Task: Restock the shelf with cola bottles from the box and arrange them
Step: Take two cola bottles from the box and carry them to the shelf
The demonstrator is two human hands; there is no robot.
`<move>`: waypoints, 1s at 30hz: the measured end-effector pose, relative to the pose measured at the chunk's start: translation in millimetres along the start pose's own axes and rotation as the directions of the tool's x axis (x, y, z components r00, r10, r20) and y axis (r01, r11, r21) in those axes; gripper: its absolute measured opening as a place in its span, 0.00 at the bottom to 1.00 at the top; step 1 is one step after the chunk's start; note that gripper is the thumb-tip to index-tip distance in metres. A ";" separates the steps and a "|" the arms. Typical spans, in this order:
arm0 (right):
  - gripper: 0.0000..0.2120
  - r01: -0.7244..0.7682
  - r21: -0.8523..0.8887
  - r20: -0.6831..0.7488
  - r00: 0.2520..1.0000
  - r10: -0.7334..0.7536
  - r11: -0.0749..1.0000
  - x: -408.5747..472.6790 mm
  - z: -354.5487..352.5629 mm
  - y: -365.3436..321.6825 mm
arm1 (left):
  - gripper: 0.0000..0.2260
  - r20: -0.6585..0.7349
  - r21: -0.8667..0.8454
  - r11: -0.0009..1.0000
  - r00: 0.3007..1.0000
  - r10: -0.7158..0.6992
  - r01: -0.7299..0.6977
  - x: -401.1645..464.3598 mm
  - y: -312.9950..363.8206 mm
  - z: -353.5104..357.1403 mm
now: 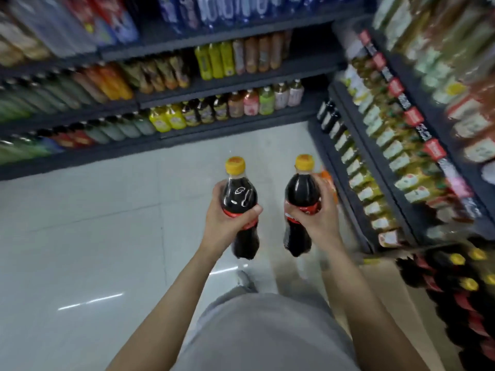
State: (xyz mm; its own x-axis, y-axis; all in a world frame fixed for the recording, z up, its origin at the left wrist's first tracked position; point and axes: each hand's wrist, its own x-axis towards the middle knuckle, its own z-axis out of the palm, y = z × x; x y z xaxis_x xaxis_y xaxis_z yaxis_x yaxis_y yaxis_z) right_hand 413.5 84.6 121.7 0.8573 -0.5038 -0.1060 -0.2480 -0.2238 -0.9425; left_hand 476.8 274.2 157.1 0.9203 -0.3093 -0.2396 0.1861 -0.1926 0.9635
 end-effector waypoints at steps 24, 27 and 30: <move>0.29 0.312 0.232 0.417 0.824 -0.384 0.921 334.4 500.2 -324.6 | 0.27 -0.549 0.424 0.879 0.710 0.441 -0.218 303.1 136.9 -492.8; 0.29 0.425 0.261 0.376 0.782 -0.497 0.867 377.8 541.6 -376.9 | 0.30 -0.532 0.534 0.810 0.650 0.543 -0.240 358.0 163.5 -548.3; 0.28 0.511 0.273 0.334 0.744 -0.579 0.815 406.7 571.0 -417.9 | 0.33 -0.553 0.566 0.780 0.580 0.598 -0.265 410.8 182.9 -594.3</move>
State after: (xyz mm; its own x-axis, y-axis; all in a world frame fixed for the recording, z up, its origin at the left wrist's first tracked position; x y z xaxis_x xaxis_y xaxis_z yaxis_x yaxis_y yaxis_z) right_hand 1123.4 449.6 291.6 0.9321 0.0333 0.3606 0.3592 -0.2123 -0.9088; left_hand 1093.4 665.4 306.0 0.8351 0.2205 0.5039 -0.2939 -0.5955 0.7477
